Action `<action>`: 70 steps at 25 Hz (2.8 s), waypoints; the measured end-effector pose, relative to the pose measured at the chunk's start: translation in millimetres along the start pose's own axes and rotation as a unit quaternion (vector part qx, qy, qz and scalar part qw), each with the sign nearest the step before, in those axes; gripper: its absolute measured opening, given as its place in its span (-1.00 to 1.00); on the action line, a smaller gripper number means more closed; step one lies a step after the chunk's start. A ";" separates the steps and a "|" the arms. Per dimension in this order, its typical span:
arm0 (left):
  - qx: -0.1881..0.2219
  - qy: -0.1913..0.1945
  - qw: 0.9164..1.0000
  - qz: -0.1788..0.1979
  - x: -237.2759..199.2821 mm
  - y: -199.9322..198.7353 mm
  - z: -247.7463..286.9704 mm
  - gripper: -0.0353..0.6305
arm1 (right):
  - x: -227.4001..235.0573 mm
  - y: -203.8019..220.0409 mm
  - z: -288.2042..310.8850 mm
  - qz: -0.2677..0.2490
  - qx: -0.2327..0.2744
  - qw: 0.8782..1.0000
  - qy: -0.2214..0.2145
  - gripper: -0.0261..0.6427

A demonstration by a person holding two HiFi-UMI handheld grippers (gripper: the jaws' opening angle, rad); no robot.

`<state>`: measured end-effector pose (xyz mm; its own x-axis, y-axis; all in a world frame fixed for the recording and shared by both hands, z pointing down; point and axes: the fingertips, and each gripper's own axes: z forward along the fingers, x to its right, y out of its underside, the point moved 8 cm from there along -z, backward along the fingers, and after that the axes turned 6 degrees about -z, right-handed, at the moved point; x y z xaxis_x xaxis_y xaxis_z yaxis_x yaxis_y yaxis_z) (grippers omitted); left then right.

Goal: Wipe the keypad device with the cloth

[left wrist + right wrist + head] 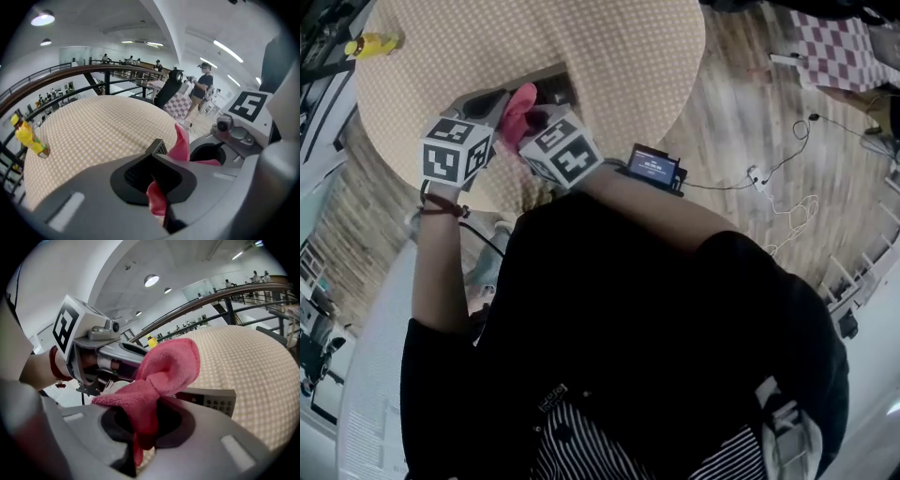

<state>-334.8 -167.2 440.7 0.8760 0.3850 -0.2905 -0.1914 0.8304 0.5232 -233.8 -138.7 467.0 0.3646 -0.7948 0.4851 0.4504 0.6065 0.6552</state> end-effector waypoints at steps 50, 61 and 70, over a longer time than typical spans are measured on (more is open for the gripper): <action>-0.182 -0.009 0.976 0.121 -4.6 5.1 77.5 -0.88 | 65.3 82.7 50.5 0.077 -0.088 0.992 0.045 -0.73; -0.188 -0.010 0.974 0.129 -4.9 2.6 78.5 -0.88 | 72.9 38.9 37.5 0.085 -0.052 0.993 0.056 -0.73; -0.189 -0.009 0.973 0.131 -5.8 5.2 79.0 -0.88 | 72.6 69.5 45.1 0.114 -0.084 0.989 0.044 -0.73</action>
<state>-305.9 -196.9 508.4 0.7824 0.5989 -0.1709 -0.5549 0.7950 0.2451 -212.8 -155.1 573.8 0.5388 -0.6362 0.5523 0.4749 0.7708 0.4246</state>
